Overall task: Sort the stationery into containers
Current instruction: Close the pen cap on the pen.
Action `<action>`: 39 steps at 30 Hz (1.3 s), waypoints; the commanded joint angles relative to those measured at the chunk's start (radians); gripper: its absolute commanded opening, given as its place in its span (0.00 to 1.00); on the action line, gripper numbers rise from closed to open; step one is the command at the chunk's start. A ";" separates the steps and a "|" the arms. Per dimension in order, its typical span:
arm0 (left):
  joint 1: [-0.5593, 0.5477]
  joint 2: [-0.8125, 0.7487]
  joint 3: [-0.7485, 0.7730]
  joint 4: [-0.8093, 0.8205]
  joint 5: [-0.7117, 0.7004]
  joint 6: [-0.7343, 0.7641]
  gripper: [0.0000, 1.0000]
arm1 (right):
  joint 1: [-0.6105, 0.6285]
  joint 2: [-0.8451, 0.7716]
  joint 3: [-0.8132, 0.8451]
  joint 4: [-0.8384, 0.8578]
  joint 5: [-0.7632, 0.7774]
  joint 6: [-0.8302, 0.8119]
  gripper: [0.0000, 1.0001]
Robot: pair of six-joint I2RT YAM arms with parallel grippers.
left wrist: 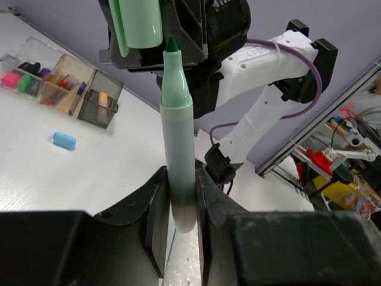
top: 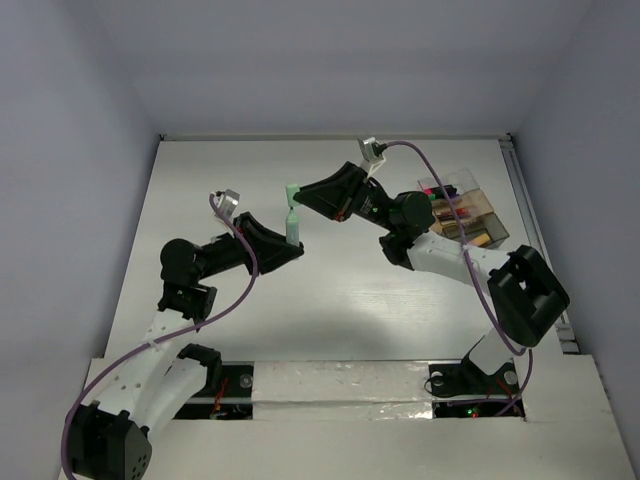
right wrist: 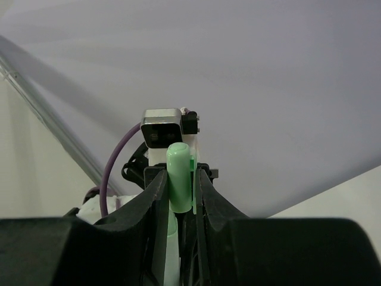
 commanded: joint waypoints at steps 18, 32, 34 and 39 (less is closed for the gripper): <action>0.006 0.002 0.015 0.007 0.018 0.036 0.00 | 0.020 0.020 0.067 0.204 -0.001 0.034 0.00; 0.016 -0.052 0.027 -0.021 -0.025 0.073 0.00 | 0.029 0.029 0.027 0.198 -0.011 0.031 0.00; 0.016 -0.047 0.029 -0.022 -0.027 0.073 0.00 | 0.038 0.038 0.024 0.219 -0.016 0.038 0.00; 0.025 -0.041 0.024 0.002 -0.027 0.056 0.00 | 0.059 0.035 0.014 0.205 -0.031 0.016 0.00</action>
